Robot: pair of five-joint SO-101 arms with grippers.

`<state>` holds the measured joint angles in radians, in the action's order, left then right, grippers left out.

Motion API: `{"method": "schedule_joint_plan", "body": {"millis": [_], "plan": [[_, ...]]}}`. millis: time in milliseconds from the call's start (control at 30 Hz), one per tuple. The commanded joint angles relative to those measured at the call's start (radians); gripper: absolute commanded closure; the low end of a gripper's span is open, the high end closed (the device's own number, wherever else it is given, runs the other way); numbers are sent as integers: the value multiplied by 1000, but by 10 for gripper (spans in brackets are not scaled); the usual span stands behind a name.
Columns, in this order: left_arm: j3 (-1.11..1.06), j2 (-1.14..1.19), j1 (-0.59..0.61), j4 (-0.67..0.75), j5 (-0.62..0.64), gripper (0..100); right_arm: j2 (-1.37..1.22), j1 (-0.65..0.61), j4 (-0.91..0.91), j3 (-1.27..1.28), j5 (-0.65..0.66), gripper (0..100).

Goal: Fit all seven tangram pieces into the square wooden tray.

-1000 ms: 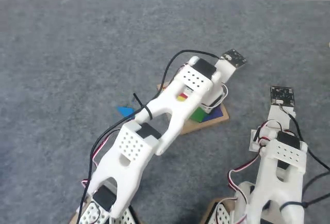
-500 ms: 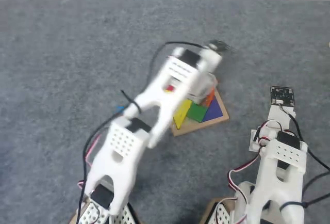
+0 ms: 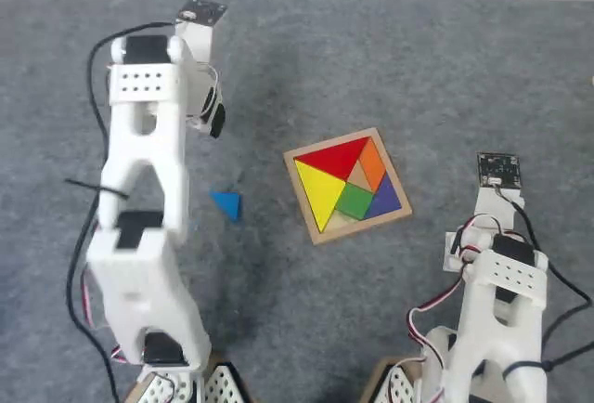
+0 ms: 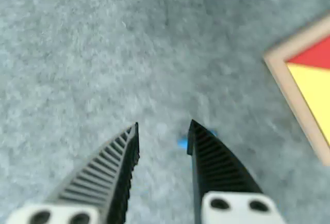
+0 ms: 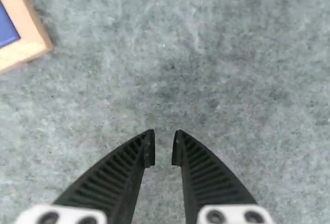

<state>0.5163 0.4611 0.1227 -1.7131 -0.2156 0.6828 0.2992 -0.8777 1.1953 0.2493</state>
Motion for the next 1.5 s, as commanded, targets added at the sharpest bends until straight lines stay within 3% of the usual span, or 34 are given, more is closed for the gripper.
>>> {"method": "schedule_joint_plan", "body": {"millis": [0,167,333,567,833,1100,1467], "plan": [[-407,-373,-40,41,-37,848,31,-12,-2,-37,14,908],[-920,-641,-34,370,-14,844,31,-13,24,-17,14,908],[-1073,-667,-29,514,112,830,31,-13,22,-15,14,908],[-1055,-552,-43,580,351,775,31,-13,25,-9,14,908],[-914,-285,-29,488,400,772,31,-13,25,-9,14,908],[-845,-126,-38,494,393,775,31,-13,27,-9,14,908],[-751,-104,-87,528,256,852,31,-13,27,-9,14,908]]}}
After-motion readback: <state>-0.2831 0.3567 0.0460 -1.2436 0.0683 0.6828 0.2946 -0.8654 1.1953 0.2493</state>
